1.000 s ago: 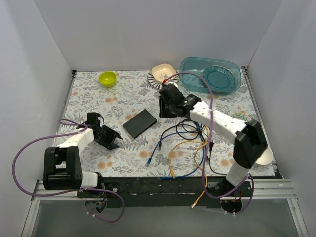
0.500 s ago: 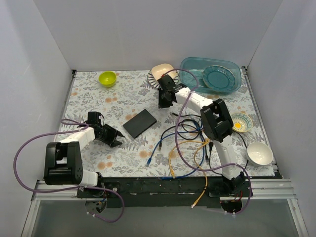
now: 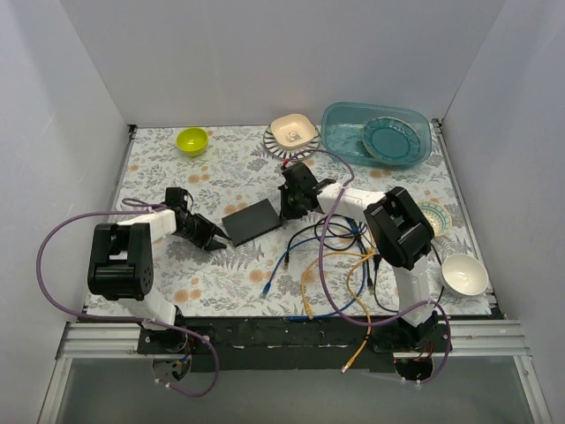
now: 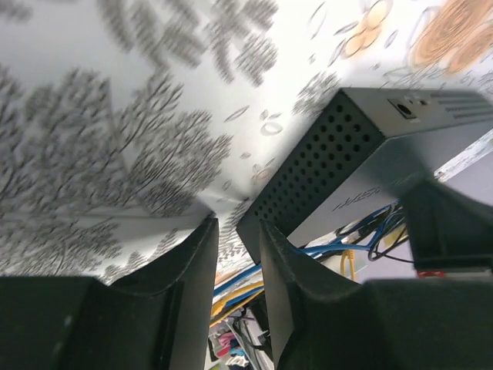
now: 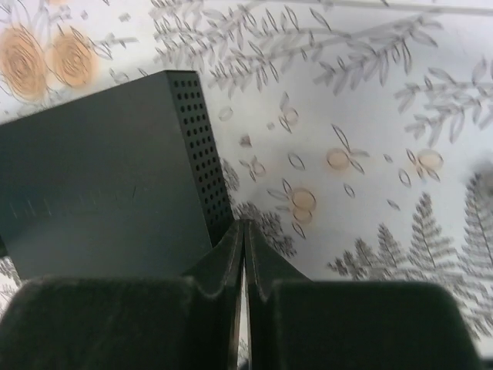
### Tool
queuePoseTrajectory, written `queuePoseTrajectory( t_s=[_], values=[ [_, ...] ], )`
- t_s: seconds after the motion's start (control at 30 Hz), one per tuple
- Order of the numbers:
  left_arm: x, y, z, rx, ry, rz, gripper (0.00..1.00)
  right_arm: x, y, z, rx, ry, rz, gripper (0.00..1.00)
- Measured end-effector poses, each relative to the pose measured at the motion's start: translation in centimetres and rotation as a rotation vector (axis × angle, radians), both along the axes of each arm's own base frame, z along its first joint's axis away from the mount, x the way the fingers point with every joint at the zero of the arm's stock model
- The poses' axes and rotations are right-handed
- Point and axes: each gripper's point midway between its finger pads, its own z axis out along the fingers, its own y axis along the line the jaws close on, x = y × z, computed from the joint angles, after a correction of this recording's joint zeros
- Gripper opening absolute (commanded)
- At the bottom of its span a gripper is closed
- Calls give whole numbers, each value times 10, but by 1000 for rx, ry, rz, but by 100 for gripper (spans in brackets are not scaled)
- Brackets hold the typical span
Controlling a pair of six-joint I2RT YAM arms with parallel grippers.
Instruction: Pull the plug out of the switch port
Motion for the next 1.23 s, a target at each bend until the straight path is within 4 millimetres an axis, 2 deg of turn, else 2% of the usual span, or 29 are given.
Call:
queuePoseTrajectory(
  t_s=[0.17,0.33,0.47,0.57,0.6,0.63,0.73,0.77,0.8,0.83,0.87,0.93,1.0,1.07,1.13,1.23],
  values=[
    [26,-1,1,-19,-2,-12,29,-10,-15,0,-27,-2,-15,6],
    [54,-1,2,-18,-53,-18,29,-18,-22,0,-38,9,-14,5],
    [64,-1,3,-20,-74,-21,31,-20,-22,0,-38,14,-13,7],
    [64,0,4,-10,-81,-13,35,-20,-24,0,-43,18,-19,21],
    [64,0,4,-1,-86,-9,37,-21,-25,1,-48,21,-24,32],
    [63,2,6,12,-90,-4,39,-22,-28,2,-59,24,-32,36],
    [59,10,19,83,-106,19,43,-25,-48,9,-135,16,-79,48],
    [58,13,28,105,-124,27,47,-25,-56,16,-162,0,-98,51],
    [58,15,35,121,-141,32,49,-24,-63,27,-180,-28,-114,89],
    [59,18,45,142,-166,32,53,-21,-68,43,-184,-70,-129,99],
    [61,21,55,163,-193,29,60,-19,-72,62,-177,-115,-142,99],
    [68,26,75,196,-262,14,63,-13,-78,102,-152,-222,-153,99],
    [72,29,89,225,-313,0,64,-15,-82,150,-112,-354,-166,99],
    [70,30,95,242,-339,-18,63,-26,-80,181,-90,-440,-151,99],
    [64,29,94,251,-348,-38,61,-43,-72,198,-80,-507,-108,99],
    [48,27,83,255,-335,-68,63,-70,-60,195,-118,-543,-16,98]
  ],
)
